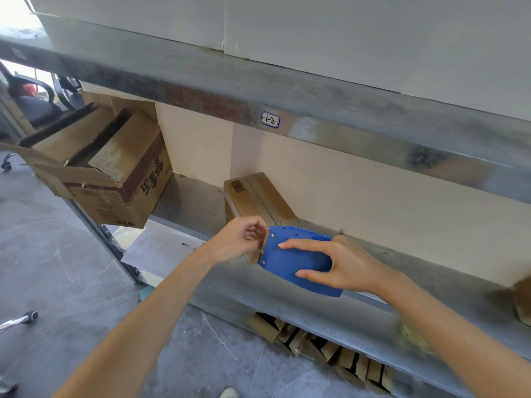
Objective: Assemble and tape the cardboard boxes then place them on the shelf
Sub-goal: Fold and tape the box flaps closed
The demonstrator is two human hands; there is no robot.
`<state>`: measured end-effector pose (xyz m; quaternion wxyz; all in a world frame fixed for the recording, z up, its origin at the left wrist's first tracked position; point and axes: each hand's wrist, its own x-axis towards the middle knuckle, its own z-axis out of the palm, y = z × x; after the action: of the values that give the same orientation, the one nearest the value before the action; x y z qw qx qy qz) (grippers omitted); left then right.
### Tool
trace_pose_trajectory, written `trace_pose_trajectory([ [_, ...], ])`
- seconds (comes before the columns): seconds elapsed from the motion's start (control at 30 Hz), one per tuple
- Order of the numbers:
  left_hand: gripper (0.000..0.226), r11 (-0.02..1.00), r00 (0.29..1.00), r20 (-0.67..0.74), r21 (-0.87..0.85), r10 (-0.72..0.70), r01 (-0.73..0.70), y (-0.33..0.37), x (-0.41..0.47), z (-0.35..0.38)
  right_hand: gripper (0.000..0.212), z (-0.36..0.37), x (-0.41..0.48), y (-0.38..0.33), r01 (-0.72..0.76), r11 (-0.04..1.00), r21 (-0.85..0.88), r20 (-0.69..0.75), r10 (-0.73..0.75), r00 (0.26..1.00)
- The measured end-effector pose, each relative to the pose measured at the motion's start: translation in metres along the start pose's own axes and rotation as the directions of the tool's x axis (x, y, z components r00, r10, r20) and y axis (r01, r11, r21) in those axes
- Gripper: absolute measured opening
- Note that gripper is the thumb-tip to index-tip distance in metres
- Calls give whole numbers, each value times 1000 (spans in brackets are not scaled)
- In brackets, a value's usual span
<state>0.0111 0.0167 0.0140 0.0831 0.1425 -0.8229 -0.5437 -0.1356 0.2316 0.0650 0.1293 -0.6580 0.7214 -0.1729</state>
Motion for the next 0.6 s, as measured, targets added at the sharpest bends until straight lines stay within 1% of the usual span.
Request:
trace_pose_trajectory([
  [0.1, 30, 1000, 997, -73, 15, 3, -2, 1, 0, -1, 56, 3, 4, 6, -18, 998, 52, 54, 15, 998],
  [0.27, 26, 998, 993, -117, 62, 17, -9, 1, -3, -2, 56, 2, 12, 12, -22, 995, 96, 139, 8, 990],
  [0.4, 17, 995, 977, -209, 94, 34, -15, -4, -10, -9, 54, -6, 15, 18, 17, 999, 52, 155, -24, 988],
  [0.47, 17, 995, 967, -255, 98, 10, 15, -8, -14, -17, 55, -11, 14, 23, 24, 1000, 16, 149, -26, 988],
  [0.6, 20, 988, 930, -366, 121, -46, 97, -27, -30, -37, 56, -21, 4, 43, -24, 999, -33, 118, 28, 993],
])
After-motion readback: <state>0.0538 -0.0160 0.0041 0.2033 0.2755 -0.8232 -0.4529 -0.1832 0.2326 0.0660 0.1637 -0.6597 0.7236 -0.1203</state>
